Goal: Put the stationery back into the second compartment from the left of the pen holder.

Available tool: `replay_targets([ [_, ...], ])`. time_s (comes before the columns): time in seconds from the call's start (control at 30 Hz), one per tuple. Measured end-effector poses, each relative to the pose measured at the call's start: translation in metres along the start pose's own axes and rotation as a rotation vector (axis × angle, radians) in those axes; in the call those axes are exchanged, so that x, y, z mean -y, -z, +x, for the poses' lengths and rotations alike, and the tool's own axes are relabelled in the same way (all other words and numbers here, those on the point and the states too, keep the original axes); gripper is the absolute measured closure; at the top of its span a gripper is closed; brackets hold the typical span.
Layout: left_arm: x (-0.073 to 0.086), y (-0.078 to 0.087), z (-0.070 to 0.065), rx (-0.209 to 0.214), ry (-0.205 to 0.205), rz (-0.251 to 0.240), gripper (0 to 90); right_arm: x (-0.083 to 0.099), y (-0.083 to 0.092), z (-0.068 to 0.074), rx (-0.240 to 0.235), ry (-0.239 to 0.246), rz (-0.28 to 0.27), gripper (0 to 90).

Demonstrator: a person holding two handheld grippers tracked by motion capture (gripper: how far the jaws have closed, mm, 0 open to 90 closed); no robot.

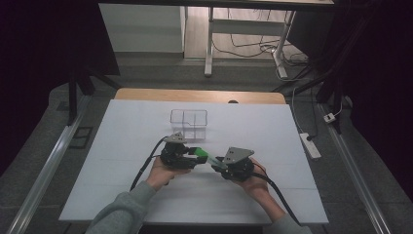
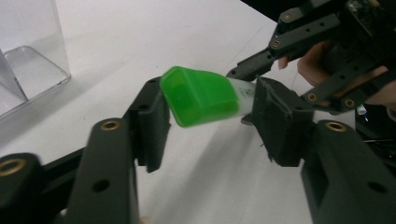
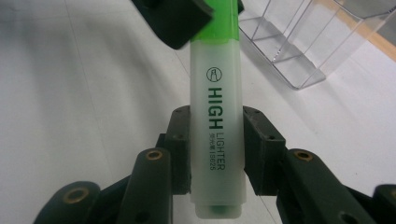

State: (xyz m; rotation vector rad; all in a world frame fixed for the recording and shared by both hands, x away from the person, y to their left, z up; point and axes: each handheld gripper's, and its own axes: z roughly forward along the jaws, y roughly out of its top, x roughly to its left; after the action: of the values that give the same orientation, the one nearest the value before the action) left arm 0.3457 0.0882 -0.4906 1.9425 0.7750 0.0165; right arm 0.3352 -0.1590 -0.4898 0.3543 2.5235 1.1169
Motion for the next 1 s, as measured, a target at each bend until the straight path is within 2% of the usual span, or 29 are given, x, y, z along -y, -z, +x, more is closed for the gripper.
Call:
replay_targets([
  [0.23, -0.0003, -0.0003, 0.0038, 0.045, 0.038, -0.017, 57.2, 0.0004, -0.0016, 0.0015, 0.006, 0.009, 0.008, 66.3],
  [0.63, -0.0006, -0.0024, 0.0051, 0.133, 0.057, -0.03, 67.7, 0.0009, -0.0053, 0.0032, 0.011, 0.029, 0.027, 66.3],
  [0.87, -0.0012, -0.0024, 0.0019, 0.138, 0.041, -0.036, 70.0, 0.0016, -0.0063, 0.0033, 0.009, 0.032, 0.028, 65.9],
  [1.0, -0.0013, -0.0024, -0.0005, 0.125, 0.019, -0.033, 70.8, 0.0022, -0.0065, 0.0019, 0.0, 0.004, 0.025, 63.4],
])
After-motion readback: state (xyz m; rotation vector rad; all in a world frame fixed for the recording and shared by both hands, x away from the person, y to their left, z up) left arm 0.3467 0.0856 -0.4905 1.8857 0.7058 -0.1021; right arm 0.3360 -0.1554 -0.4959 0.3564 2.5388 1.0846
